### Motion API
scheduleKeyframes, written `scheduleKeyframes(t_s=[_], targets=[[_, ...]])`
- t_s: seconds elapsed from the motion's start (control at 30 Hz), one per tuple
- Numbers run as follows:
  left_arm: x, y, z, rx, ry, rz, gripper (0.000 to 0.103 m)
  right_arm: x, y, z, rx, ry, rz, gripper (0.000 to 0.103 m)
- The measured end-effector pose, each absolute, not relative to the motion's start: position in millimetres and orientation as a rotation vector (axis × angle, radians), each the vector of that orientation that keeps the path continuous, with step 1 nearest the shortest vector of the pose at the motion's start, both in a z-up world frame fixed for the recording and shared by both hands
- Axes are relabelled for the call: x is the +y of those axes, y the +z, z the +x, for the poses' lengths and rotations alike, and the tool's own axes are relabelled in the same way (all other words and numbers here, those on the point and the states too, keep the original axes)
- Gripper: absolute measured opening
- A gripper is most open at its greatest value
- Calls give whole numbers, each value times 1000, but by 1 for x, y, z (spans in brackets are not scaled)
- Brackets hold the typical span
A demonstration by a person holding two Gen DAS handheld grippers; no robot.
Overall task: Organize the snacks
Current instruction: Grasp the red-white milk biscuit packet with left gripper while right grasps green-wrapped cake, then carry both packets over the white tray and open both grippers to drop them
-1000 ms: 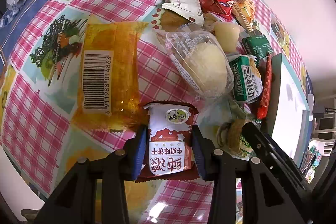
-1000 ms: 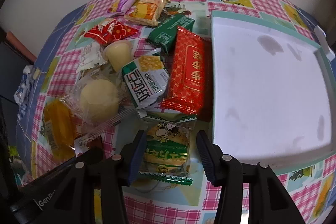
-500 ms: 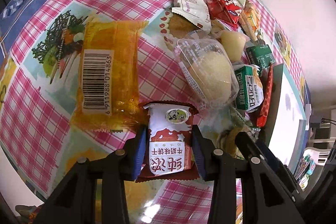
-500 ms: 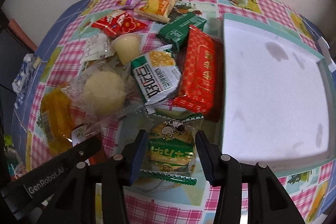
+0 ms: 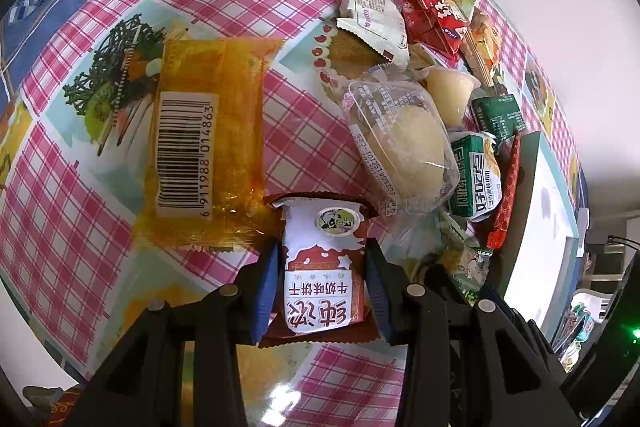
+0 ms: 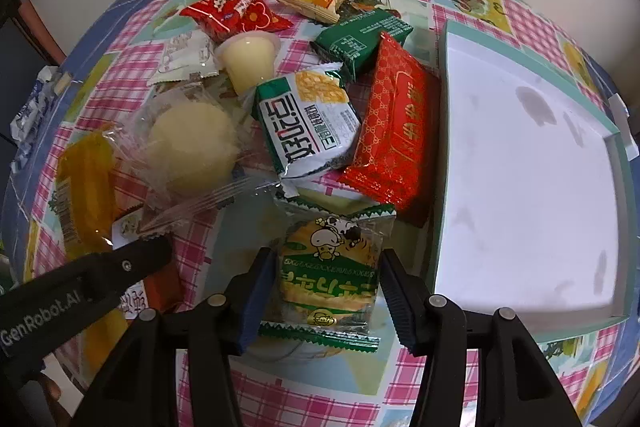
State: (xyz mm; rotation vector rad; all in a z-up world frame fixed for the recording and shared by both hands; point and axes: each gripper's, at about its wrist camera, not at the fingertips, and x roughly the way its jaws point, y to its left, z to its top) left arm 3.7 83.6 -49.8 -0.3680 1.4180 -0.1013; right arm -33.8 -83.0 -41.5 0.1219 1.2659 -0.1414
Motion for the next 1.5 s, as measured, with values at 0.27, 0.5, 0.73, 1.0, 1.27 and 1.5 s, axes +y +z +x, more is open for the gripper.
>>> scheduleKeyframes(t_s=[0.27, 0.5, 0.73, 1.0, 1.27, 1.5], targets=[[77, -46, 4, 1415, -115, -357, 41, -89, -28, -39, 1231, -155, 153, 53], [73, -25, -1, 1353, -153, -358, 41, -103, -5, -51, 1216, -160, 243, 53], [57, 8, -10, 1244, -226, -327, 41, -130, 19, -58, 1145, -229, 325, 53], [-11, 27, 2, 1220, -373, -218, 41, -190, 17, -55, 1096, -406, 407, 53], [-87, 40, 21, 1172, -513, -107, 41, -253, 6, -48, 1072, -535, 489, 53], [-148, 27, 50, 1161, -589, -66, 41, -293, 2, -34, 1039, -618, 472, 53]])
